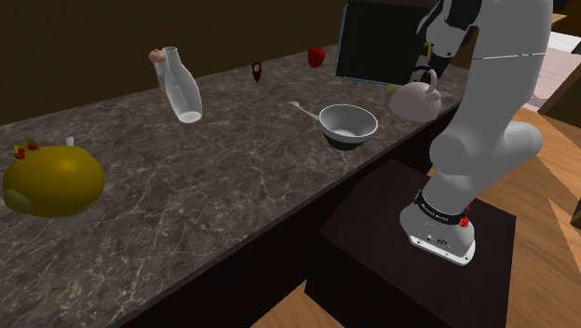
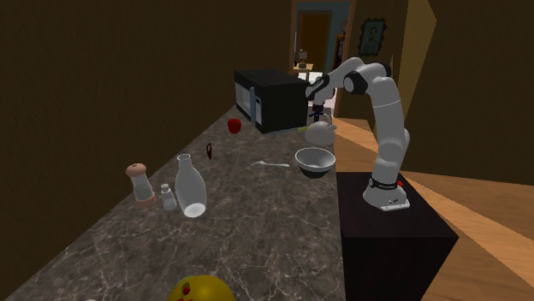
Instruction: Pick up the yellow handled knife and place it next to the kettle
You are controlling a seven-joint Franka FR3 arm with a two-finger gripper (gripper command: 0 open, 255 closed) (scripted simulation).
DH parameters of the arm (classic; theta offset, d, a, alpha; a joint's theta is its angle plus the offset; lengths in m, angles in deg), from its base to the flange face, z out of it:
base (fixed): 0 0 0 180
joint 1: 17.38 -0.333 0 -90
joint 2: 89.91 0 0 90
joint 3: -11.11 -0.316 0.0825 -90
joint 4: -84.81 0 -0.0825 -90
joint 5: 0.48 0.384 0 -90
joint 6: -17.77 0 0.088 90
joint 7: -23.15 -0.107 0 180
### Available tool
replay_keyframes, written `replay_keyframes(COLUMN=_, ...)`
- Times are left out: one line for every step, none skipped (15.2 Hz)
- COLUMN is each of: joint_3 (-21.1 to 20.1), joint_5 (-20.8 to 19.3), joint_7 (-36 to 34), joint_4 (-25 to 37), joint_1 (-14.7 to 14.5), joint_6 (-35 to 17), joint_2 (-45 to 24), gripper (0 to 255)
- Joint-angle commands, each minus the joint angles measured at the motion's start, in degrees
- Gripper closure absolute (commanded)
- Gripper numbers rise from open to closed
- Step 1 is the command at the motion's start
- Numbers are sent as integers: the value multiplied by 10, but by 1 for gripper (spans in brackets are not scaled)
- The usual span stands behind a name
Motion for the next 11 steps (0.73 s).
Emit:
replay_keyframes(joint_3=4, joint_5=-9, joint_7=-5, joint_4=6, joint_1=-3, joint_6=15, joint_2=10, gripper=0)
replay_keyframes(joint_3=9, joint_5=-17, joint_7=-10, joint_4=13, joint_1=-6, joint_6=30, joint_2=20, gripper=0)
replay_keyframes(joint_3=13, joint_5=-24, joint_7=-15, joint_4=21, joint_1=-9, joint_6=46, joint_2=29, gripper=0)
replay_keyframes(joint_3=16, joint_5=-30, joint_7=-19, joint_4=28, joint_1=-11, joint_6=58, joint_2=36, gripper=0)
replay_keyframes(joint_3=15, joint_5=-30, joint_7=-19, joint_4=28, joint_1=-11, joint_6=58, joint_2=36, gripper=0)
replay_keyframes(joint_3=15, joint_5=-30, joint_7=-19, joint_4=28, joint_1=-11, joint_6=58, joint_2=36, gripper=0)
replay_keyframes(joint_3=15, joint_5=-30, joint_7=-19, joint_4=28, joint_1=-11, joint_6=58, joint_2=36, gripper=0)
replay_keyframes(joint_3=15, joint_5=-30, joint_7=-19, joint_4=28, joint_1=-11, joint_6=58, joint_2=36, gripper=0)
replay_keyframes(joint_3=15, joint_5=-30, joint_7=-19, joint_4=28, joint_1=-11, joint_6=58, joint_2=36, gripper=0)
replay_keyframes(joint_3=15, joint_5=-30, joint_7=-19, joint_4=28, joint_1=-11, joint_6=58, joint_2=36, gripper=0)
replay_keyframes(joint_3=15, joint_5=-30, joint_7=-19, joint_4=28, joint_1=-11, joint_6=58, joint_2=36, gripper=0)
